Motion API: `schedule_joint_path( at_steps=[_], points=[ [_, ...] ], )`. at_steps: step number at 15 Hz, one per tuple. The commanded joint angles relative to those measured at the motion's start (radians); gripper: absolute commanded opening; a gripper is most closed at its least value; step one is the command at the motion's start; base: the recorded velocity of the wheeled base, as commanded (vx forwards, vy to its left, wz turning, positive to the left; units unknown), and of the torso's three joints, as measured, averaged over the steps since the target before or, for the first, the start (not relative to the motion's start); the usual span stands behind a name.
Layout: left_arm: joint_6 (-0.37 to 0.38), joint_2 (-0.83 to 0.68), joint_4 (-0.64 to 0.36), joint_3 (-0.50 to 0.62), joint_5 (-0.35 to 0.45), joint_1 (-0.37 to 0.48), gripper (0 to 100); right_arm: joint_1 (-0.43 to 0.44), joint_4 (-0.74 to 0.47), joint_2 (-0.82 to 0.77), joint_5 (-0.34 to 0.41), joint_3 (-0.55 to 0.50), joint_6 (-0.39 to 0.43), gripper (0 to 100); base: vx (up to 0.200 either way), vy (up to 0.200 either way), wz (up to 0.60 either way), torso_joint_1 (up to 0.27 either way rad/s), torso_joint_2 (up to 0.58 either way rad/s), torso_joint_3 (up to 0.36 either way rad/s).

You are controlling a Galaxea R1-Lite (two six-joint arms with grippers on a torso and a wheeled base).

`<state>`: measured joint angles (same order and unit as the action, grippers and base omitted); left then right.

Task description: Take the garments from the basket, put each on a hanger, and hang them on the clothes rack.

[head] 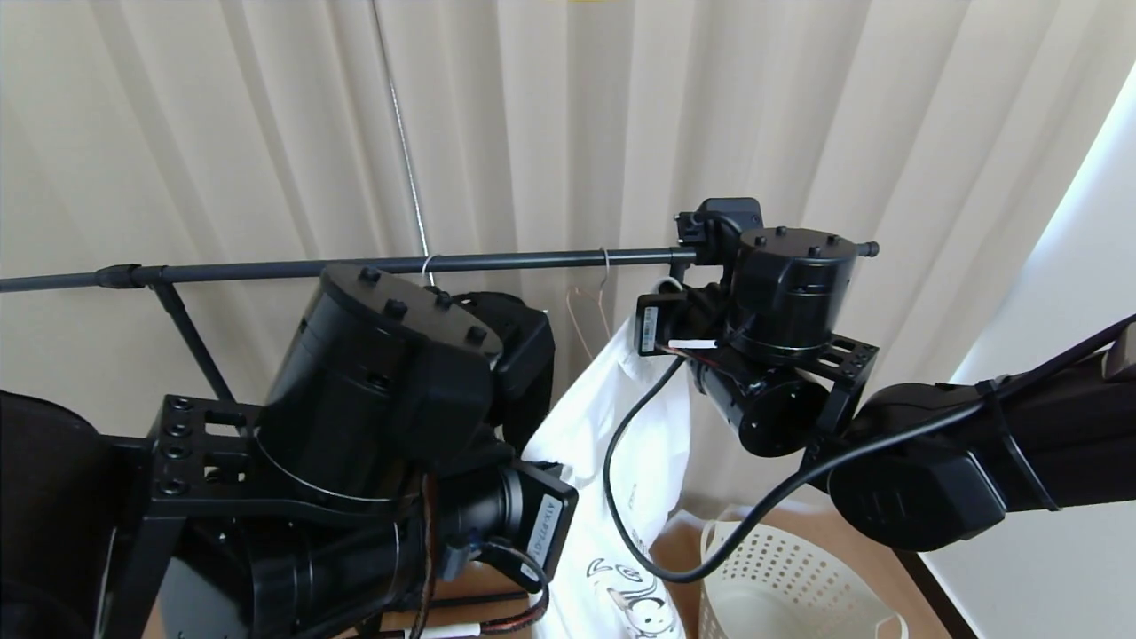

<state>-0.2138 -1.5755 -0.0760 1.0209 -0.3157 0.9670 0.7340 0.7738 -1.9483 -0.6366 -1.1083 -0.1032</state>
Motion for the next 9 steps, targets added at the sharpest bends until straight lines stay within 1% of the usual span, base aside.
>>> schedule_joint_path(
  at_steps=[1,2,3,4,6,9],
  points=[
    [-0.062,-0.057,-0.001,0.054,0.0,0.061,0,0.005,0.001,-0.014,0.0,-0.007,-0.003,0,0.0,0.0,0.0,0.0,0.0,0.0],
    [-0.087,-0.077,-0.001,0.076,0.001,0.076,0,0.007,0.001,-0.014,0.0,-0.007,-0.003,0,0.0,0.0,0.0,0.0,0.0,0.0],
    [-0.09,-0.08,-0.001,0.081,0.001,0.079,0,0.007,0.001,-0.014,0.0,-0.007,-0.003,0,0.0,0.0,0.0,0.0,0.0,0.0],
    [-0.122,-0.103,0.001,0.113,0.001,0.096,0,0.007,0.001,-0.014,0.0,-0.007,-0.009,0,0.0,0.0,0.0,0.0,0.0,0.0],
    [-0.144,-0.12,0.001,0.14,0.001,0.101,0,0.007,-0.001,-0.001,0.0,-0.001,-0.009,0,0.0,0.0,0.0,0.0,0.0,0.0],
    [-0.15,-0.115,-0.008,0.134,-0.005,0.082,0,-0.004,-0.013,0.055,-0.002,0.018,-0.004,0,0.0,0.0,0.0,0.0,0.0,0.0]
  ],
)
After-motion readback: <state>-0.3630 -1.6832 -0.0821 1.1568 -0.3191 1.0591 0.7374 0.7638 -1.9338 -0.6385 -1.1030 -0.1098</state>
